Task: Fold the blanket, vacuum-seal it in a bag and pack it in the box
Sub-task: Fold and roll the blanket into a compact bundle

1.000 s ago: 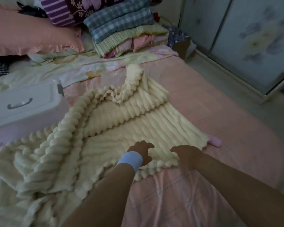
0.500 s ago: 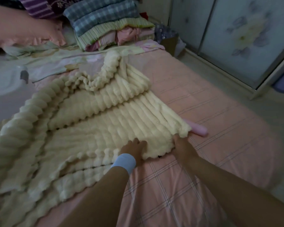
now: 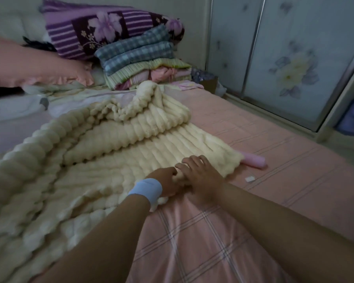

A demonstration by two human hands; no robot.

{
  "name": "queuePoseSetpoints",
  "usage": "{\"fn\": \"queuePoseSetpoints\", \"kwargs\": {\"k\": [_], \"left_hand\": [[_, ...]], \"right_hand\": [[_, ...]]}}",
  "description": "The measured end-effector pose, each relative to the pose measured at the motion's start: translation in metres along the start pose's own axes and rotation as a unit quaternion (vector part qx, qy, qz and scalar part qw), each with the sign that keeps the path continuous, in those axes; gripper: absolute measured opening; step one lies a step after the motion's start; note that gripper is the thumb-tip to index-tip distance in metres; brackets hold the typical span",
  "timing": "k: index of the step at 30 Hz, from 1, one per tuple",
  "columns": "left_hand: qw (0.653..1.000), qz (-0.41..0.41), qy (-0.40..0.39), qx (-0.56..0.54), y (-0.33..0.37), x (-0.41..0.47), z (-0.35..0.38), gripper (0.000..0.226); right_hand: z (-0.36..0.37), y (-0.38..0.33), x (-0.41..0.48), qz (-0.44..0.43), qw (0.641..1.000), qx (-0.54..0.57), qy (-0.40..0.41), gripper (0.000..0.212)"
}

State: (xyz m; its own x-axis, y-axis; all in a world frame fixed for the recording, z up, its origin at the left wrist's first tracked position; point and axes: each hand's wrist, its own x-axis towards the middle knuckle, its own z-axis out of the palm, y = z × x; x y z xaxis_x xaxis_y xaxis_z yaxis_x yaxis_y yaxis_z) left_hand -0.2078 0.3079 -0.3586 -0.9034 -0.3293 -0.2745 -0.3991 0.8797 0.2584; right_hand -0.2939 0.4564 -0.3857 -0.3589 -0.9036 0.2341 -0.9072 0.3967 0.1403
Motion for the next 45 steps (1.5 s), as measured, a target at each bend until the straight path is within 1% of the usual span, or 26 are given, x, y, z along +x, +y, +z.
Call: {"fn": "queuePoseSetpoints", "kwargs": {"k": [1,2,3,5,7,8,9,10,12,13,16,18,21,24,26,27,28,29,30,32,34,36,39,41,43,45], "left_hand": [[1.000,0.014,-0.003,0.001,-0.007,-0.008,0.002,0.059],[1.000,0.026,0.003,0.013,-0.013,-0.016,0.003,0.066],[0.998,0.033,0.017,0.048,-0.023,-0.027,0.004,0.072],[0.990,0.023,0.046,0.133,-0.046,-0.044,0.004,0.086],[0.980,-0.025,0.065,0.188,-0.069,-0.067,0.010,0.091],[0.976,-0.041,0.069,0.203,-0.079,-0.077,0.010,0.087],[0.974,-0.057,0.050,0.211,-0.088,-0.087,0.011,0.080],[0.979,-0.069,0.025,0.191,-0.091,-0.101,0.019,0.072],[0.974,-0.085,0.029,0.207,-0.089,-0.122,0.015,0.057],[0.973,-0.084,0.020,0.214,-0.082,-0.131,0.009,0.053],[0.973,-0.086,-0.008,0.212,-0.060,-0.152,-0.005,0.054],[0.972,-0.091,-0.047,0.210,-0.039,-0.166,-0.006,0.061],[0.976,-0.090,-0.110,0.163,-0.015,-0.187,0.007,0.068],[0.975,-0.104,-0.170,0.093,-0.005,-0.211,0.032,0.070],[0.988,-0.089,-0.127,0.017,-0.011,-0.225,0.036,0.063],[0.992,-0.083,-0.087,-0.042,-0.018,-0.233,0.033,0.056],[0.992,-0.078,-0.042,-0.093,-0.028,-0.243,0.028,0.047],[0.991,-0.075,0.005,-0.111,-0.041,-0.251,0.023,0.039],[0.991,-0.082,0.049,-0.097,-0.055,-0.261,0.017,0.035],[0.985,-0.117,0.123,-0.026,-0.090,-0.282,0.011,0.035],[0.975,-0.153,0.161,0.020,-0.130,-0.306,0.013,0.035],[0.967,-0.187,0.166,0.041,-0.171,-0.333,0.020,0.035],[0.955,-0.233,0.171,0.061,-0.223,-0.360,0.031,0.045],[0.948,-0.255,0.181,0.051,-0.252,-0.378,0.039,0.055],[0.938,-0.286,0.187,0.066,-0.280,-0.393,0.047,0.060],[0.921,-0.313,0.193,0.127,-0.307,-0.406,0.056,0.064]], "right_hand": [[0.004,-0.013,0.007,0.016,0.999,0.015,-0.038,0.066],[0.004,-0.024,0.012,0.043,0.996,0.024,-0.074,0.055],[0.004,-0.032,0.017,0.060,0.995,0.009,-0.085,0.042],[0.000,-0.035,0.021,0.048,0.996,-0.030,-0.069,0.024],[-0.005,-0.035,0.012,0.043,0.997,-0.047,-0.034,0.019],[-0.011,-0.035,0.008,0.044,0.998,-0.042,-0.021,0.019],[-0.016,-0.038,0.001,0.044,0.997,-0.050,-0.028,0.019],[-0.022,-0.045,-0.011,0.027,0.996,-0.057,-0.058,0.019],[-0.031,-0.049,-0.018,-0.016,0.993,-0.096,-0.058,0.020],[-0.041,-0.053,-0.022,-0.017,0.992,-0.104,-0.075,0.020],[-0.062,-0.061,-0.042,-0.020,0.987,-0.119,-0.104,0.020],[-0.068,-0.063,-0.060,0.007,0.983,-0.131,-0.126,0.022],[-0.085,-0.070,-0.086,0.059,0.961,-0.134,-0.233,0.030],[-0.103,-0.095,-0.099,0.125,0.906,-0.147,-0.377,0.048],[-0.116,-0.117,-0.096,0.157,0.872,-0.141,-0.441,0.052],[-0.122,-0.130,-0.090,0.163,0.876,-0.122,-0.438,0.055],[-0.129,-0.146,-0.084,0.157,0.893,-0.092,-0.411,0.057],[-0.133,-0.159,-0.077,0.136,0.922,-0.055,-0.358,0.059],[-0.136,-0.175,-0.071,0.102,0.949,-0.019,-0.299,0.057],[-0.139,-0.212,-0.059,0.033,0.976,0.048,-0.210,0.054],[-0.135,-0.257,-0.047,-0.027,0.979,0.123,-0.163,0.055],[-0.126,-0.303,-0.035,-0.084,0.974,0.163,-0.133,0.055],[-0.110,-0.357,-0.017,-0.156,0.970,0.158,-0.101,0.061],[-0.096,-0.383,-0.006,-0.182,0.972,0.116,-0.092,0.072],[-0.079,-0.400,0.003,-0.168,0.980,0.048,-0.090,0.089],[-0.066,-0.415,0.011,-0.140,0.988,0.000,-0.071,0.089]]}}
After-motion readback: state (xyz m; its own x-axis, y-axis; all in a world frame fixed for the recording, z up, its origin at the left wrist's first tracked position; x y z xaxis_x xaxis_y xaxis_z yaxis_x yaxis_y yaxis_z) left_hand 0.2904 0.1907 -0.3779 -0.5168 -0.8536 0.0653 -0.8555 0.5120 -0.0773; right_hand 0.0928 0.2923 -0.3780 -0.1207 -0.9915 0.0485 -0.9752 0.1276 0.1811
